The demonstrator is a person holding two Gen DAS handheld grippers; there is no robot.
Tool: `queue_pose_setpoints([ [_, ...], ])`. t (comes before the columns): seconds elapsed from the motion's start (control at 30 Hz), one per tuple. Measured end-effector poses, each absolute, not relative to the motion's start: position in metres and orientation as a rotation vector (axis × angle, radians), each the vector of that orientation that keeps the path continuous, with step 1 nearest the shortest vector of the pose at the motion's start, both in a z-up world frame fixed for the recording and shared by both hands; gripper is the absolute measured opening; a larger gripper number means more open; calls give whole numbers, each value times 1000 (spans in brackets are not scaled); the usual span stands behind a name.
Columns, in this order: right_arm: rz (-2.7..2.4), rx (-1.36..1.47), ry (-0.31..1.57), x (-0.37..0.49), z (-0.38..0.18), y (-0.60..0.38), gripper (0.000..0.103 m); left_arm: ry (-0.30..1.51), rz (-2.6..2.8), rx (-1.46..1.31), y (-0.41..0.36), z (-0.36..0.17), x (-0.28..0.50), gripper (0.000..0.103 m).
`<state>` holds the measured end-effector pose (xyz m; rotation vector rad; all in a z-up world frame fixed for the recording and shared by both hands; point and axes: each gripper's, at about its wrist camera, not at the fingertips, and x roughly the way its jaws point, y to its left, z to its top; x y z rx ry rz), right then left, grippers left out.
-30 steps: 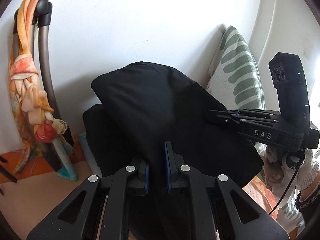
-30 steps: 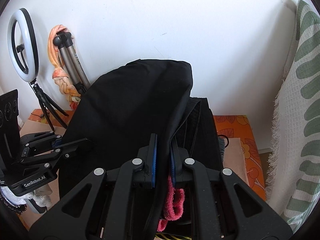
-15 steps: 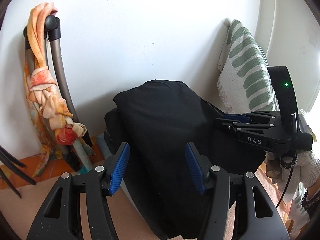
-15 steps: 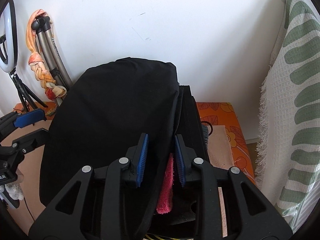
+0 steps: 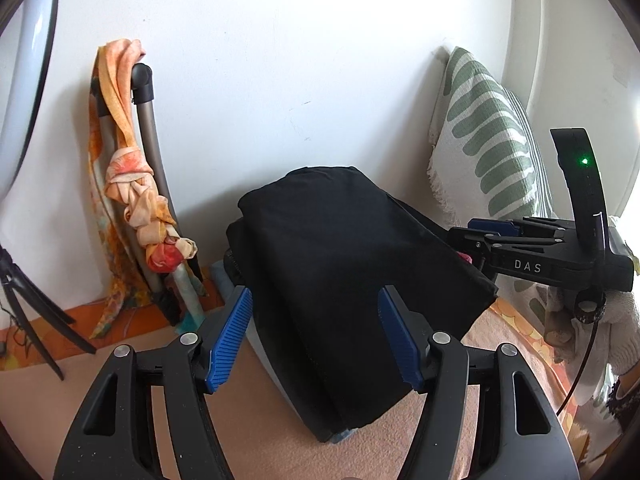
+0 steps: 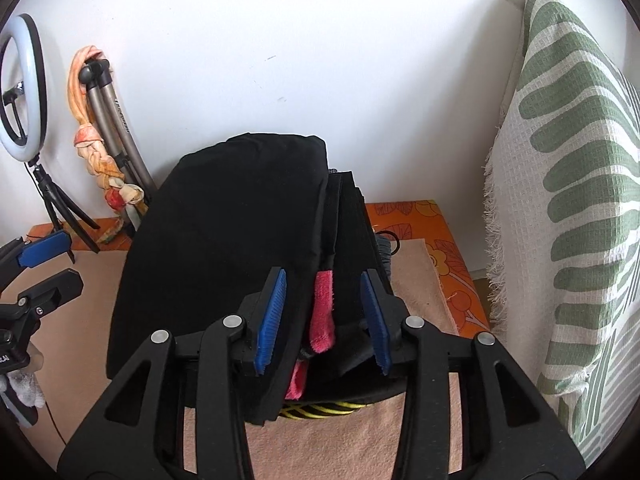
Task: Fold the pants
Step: 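Lower the folded pants onto the clothes stack and open both tools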
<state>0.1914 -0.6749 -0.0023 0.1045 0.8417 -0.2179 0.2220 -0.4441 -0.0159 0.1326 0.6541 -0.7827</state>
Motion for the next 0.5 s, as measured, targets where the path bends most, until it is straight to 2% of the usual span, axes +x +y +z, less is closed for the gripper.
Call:
queue_pose_setpoints([
  [0.1, -215, 94, 829, 180, 5, -662, 48, 628, -774, 130, -437, -7, 209, 73],
  [0.2, -205, 110, 809, 168, 13, -651, 55, 603, -771, 138, -428, 0, 197, 73],
  [0.3, -207, 134, 774, 150, 24, -638, 64, 585, -762, 142, -417, 7, 186, 74],
  [0.43, -218, 133, 728, 128, 40, -619, 83, 547, -747, 128, -399, 17, 168, 80],
  [0.5, -226, 129, 705, 118, 48, -609, 88, 530, -740, 120, -390, 22, 159, 81],
])
